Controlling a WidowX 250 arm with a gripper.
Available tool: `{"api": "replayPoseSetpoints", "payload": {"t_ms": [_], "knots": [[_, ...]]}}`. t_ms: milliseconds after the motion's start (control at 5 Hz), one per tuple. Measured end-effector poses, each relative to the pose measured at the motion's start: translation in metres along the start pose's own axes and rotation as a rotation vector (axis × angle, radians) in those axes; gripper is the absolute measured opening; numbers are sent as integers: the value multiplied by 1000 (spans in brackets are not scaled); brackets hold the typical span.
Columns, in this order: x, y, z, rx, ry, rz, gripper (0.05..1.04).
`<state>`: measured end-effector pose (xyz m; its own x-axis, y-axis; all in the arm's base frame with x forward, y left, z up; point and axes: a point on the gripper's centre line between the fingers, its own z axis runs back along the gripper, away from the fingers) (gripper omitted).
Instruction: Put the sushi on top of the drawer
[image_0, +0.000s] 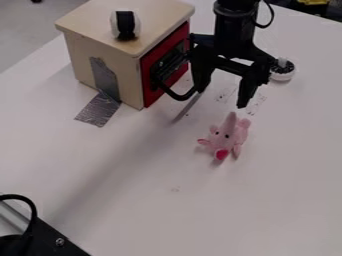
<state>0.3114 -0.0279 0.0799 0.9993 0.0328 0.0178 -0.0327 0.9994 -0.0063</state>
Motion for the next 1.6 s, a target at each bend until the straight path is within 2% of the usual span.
{"api": "replayPoseSetpoints", "payload": {"t_ms": [200,400,600,800,1000,1200,1400,1600], "knots": [[-4,0,-8,3,29,0,1001],[-3,18,1,4,32,-7,1001],[11,49,40,7,-57,15,1001],[21,77,66,25,-93,31,1001],[19,100,75,49,-94,49,1001],[19,115,80,98,-103,56,1001],[29,131,58,116,-45,62,1001],[35,141,47,116,-21,65,1001]]}}
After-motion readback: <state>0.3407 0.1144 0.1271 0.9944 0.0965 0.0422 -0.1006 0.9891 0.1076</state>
